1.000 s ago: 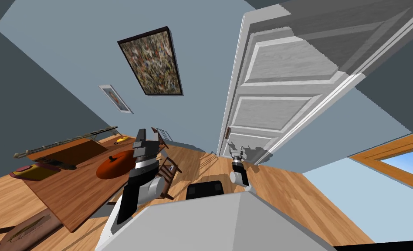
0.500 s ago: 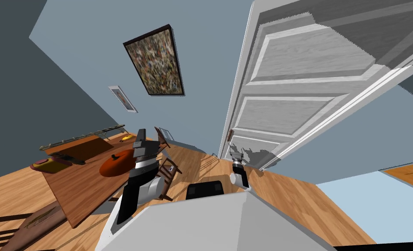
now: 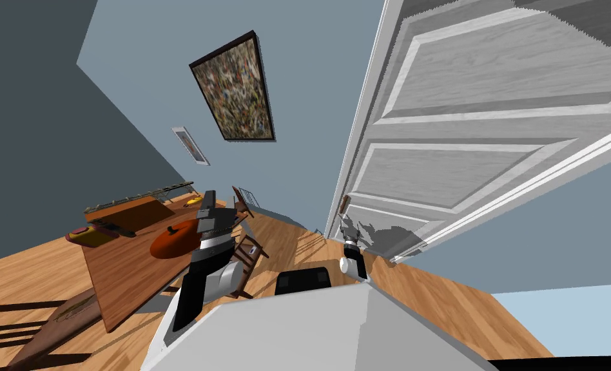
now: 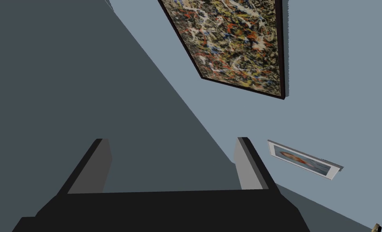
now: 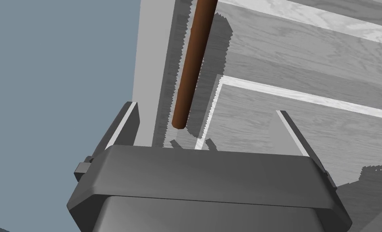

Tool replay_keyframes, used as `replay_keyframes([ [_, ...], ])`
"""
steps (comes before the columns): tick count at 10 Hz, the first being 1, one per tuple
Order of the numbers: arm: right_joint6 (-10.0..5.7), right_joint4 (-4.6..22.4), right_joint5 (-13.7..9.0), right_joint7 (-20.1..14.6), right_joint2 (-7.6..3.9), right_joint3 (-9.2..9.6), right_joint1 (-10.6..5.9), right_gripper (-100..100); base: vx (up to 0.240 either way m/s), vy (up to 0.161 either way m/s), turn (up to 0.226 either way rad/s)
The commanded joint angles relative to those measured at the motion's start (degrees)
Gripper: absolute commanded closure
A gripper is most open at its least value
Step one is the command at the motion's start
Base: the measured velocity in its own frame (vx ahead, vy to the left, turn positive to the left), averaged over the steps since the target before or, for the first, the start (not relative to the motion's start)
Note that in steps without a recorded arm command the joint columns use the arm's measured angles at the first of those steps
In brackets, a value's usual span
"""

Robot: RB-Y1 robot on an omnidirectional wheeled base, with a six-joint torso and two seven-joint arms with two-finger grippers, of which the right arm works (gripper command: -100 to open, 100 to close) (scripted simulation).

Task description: Pull the door open

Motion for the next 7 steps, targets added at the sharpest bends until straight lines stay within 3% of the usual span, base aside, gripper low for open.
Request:
replay_keyframes([
  [1, -0.23, 1.8, -1.0, -1.9, -0.05, -0.02, -0.44, -100, 0.111, -0.093, 0.139],
  [6, -1.54, 8.6, -4.5, -8.1, 0.06, 0.10, -2.17, -100, 0.114, -0.093, 0.117],
  [7, -1.54, 8.3, -4.1, -7.5, -0.15, 0.09, -2.24, -100, 0.064, -0.041, 0.023],
])
